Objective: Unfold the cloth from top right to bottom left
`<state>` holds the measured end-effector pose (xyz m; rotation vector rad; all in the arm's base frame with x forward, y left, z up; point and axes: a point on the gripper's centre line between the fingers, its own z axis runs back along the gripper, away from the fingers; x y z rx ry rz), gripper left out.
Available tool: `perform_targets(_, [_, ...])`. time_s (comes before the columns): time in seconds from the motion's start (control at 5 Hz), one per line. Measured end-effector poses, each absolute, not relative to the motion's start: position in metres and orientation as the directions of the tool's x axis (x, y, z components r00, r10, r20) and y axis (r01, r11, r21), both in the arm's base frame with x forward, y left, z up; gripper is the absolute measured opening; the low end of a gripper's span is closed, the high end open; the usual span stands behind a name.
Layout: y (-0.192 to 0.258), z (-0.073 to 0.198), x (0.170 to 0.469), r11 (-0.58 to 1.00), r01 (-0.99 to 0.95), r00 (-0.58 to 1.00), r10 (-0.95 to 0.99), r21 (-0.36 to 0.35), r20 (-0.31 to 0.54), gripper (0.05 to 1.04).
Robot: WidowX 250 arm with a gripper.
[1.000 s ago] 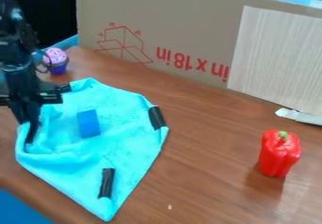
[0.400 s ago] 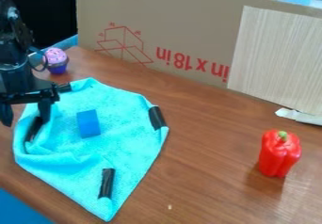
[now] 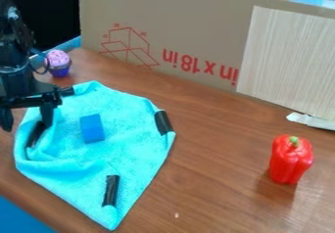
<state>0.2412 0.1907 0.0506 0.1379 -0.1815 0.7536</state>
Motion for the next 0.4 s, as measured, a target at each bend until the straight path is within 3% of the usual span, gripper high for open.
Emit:
perform_targets(0.2, [0.193, 0.069, 0.241, 0.7, -0.713, 0.682, 0.705, -0.039, 0.194, 1.001])
perform_targets(0.4, [0.193, 0.122, 0.233, 0.699, -0.696, 0.675, 0.714, -0.164, 0.184, 1.001])
